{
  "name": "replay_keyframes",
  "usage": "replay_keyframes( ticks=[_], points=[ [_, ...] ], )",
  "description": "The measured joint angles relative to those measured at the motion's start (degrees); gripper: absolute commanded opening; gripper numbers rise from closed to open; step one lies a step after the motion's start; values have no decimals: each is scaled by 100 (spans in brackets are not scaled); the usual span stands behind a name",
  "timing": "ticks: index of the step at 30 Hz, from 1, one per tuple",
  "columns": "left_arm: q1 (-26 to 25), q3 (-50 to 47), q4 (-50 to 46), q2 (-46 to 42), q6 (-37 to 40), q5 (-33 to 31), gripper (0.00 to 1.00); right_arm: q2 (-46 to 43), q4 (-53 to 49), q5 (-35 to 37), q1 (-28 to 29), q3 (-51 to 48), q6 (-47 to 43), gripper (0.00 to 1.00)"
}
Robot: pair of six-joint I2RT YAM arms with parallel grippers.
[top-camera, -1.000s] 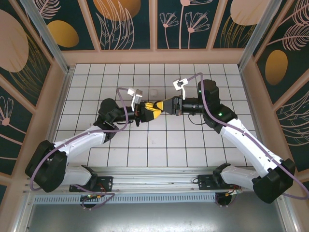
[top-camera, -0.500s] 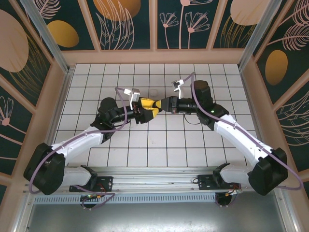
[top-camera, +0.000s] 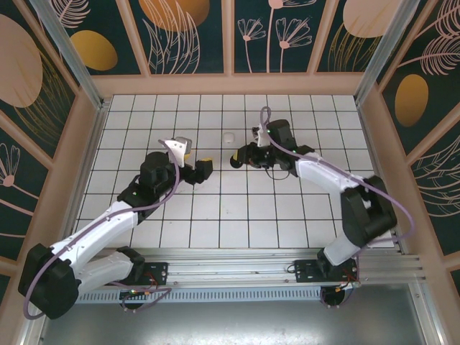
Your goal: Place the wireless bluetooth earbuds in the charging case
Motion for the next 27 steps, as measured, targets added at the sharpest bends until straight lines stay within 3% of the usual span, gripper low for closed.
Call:
replay_keyframes(
  ticks=[6, 14, 21, 27],
  points=[
    [0, -332, -219, -286, 127, -474, 92, 1432, 4, 22, -52, 822, -278, 13],
    [0, -448, -232, -269, 210, -658, 92, 2439, -44, 138, -52, 1471, -579, 18],
    [0, -448, -232, 31, 378, -758, 93, 2780, -164, 339, -52, 1818, -761, 34],
    [0, -389, -236, 225, 540, -789, 93, 2837, -378, 570, -72, 2009, -909, 42]
  ],
)
